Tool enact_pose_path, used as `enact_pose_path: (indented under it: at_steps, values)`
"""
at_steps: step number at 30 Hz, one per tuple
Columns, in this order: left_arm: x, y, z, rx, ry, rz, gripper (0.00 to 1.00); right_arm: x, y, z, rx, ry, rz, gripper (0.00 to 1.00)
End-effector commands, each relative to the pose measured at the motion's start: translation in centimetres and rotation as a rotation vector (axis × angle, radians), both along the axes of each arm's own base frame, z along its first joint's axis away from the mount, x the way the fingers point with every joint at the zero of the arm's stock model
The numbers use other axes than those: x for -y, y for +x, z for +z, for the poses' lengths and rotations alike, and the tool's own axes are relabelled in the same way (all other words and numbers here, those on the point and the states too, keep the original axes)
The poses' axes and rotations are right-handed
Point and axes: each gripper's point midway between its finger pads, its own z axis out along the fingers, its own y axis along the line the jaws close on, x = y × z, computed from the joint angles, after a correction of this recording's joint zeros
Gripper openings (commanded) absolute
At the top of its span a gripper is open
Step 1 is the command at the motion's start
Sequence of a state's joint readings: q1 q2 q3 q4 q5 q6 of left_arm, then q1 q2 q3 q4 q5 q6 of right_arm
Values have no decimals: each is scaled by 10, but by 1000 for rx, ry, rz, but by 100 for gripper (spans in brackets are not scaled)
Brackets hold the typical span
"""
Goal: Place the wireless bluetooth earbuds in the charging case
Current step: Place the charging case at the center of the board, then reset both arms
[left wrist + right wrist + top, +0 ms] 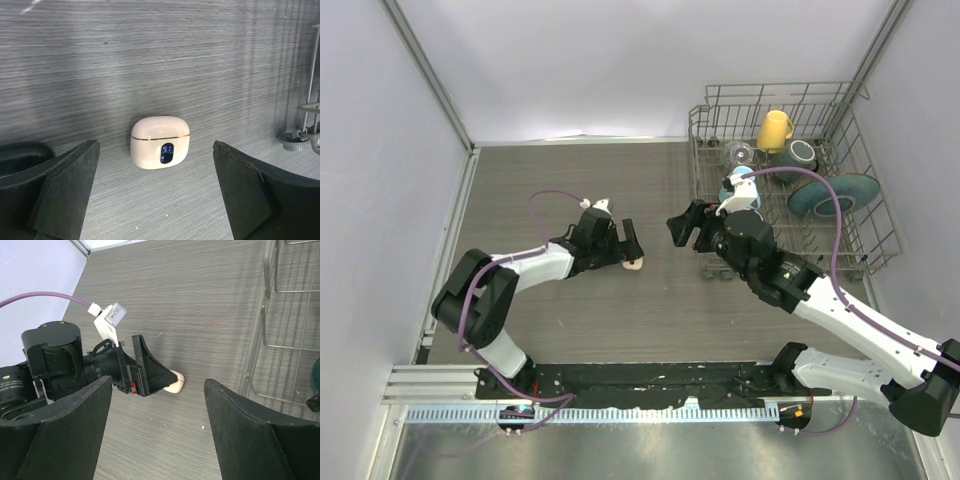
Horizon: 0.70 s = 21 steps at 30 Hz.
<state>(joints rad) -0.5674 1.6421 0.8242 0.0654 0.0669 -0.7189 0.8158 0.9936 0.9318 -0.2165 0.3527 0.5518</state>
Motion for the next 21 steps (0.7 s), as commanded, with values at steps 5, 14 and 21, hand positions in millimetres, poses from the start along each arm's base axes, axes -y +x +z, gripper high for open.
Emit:
enact_pose_path:
  at_steps: [5,14,21]
  values:
    - [-28,7,59,171,51,92,100,6,5,6,19,7,-25,79]
    - [-52,7,117,374,28,161,100,15,11,-4,2,-18,-51,79]
    - [-105,-2,139,500,139,322,100,20,19,-17,-28,-45,-69,79]
